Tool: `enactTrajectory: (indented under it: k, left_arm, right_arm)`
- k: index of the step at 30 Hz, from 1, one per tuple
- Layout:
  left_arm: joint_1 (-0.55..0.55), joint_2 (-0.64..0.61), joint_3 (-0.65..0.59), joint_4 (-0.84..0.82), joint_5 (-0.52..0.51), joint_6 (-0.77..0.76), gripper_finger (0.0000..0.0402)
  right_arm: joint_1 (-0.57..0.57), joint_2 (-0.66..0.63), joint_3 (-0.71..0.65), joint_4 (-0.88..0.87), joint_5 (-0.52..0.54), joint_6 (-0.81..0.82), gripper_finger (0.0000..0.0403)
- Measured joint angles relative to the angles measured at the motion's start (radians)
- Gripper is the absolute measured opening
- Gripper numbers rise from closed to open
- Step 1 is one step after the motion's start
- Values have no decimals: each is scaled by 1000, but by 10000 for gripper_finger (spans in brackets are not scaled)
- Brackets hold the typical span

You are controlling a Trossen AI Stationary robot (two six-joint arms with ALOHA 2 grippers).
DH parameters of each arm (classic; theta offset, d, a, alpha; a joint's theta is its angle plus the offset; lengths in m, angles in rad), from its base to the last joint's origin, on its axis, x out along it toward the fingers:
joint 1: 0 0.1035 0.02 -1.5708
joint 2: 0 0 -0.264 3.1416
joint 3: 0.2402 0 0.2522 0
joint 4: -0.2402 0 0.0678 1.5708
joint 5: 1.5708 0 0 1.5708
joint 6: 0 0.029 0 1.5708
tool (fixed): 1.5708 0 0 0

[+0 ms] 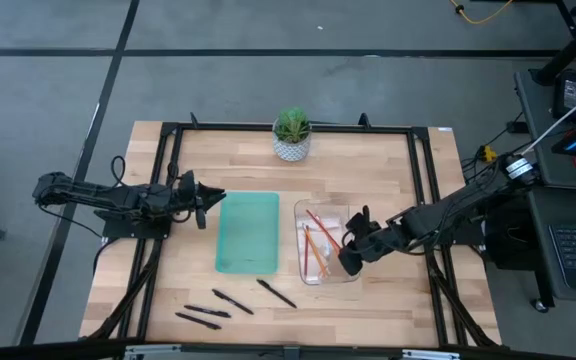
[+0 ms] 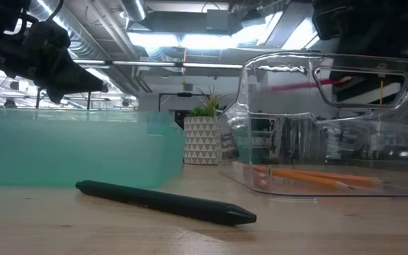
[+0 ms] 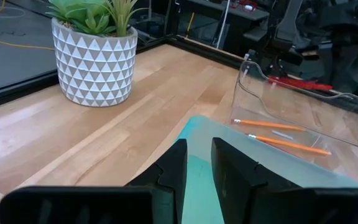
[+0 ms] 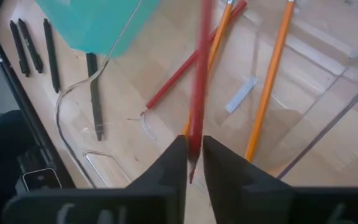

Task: Sort pens & pencils
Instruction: Put the red pencil into the transparent bin, then put the black pen into the blue bin

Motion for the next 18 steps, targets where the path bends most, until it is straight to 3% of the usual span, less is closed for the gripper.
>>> enactTrajectory:
  k: [9,18]
  left_arm:
    - [0,0,0,0,8,0,69]
    - [0,0,0,0,8,6,69]
  right_arm:
    - [-6,-9,0,-2,-22,-25,116]
    - [-85,-114,93,0,-272,-201,126]
